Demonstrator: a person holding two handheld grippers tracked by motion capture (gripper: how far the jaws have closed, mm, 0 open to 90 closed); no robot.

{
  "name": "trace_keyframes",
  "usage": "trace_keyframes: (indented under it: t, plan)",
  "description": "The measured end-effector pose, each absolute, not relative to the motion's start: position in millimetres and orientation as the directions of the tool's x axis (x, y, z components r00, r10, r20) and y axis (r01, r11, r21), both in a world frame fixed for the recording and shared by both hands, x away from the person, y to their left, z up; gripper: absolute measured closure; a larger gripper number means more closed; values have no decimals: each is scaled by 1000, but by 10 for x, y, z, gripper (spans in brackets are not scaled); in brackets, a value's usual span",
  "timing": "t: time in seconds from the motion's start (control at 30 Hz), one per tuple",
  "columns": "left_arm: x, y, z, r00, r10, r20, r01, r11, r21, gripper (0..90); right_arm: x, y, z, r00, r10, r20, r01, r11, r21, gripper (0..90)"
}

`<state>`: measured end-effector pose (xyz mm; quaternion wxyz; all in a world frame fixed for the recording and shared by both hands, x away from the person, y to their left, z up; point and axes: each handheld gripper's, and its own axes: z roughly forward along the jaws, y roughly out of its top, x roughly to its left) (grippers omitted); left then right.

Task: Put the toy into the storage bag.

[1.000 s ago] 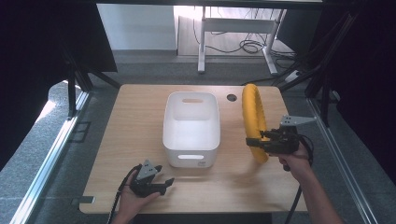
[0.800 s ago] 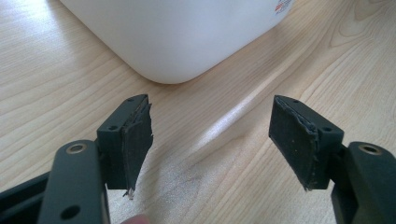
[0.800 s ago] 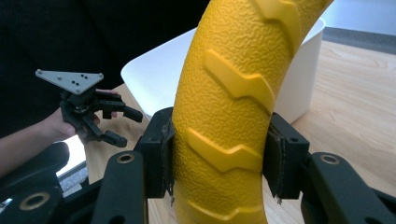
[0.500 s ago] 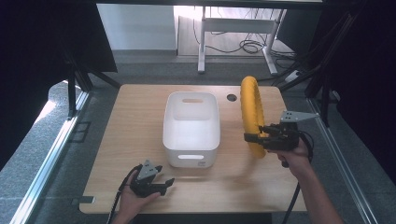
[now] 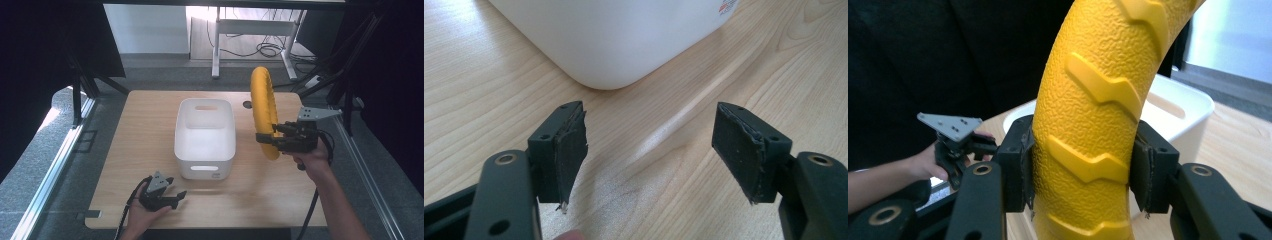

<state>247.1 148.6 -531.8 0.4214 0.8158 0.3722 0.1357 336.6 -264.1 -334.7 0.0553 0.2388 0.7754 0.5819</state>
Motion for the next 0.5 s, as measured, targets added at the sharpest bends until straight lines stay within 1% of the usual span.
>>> trace_keyframes:
  t: [0.2,0.5]
  plan:
    - [2471,1478,-5321,689,719,-94,494,-371,786,301,3382,-2469,-3106,-897,414,155,262,216,941,509]
    - [2474,1486,-5317,693,715,-91,494,-378,783,301,3426,-2248,-2966,-914,381,137,236,227,945,508]
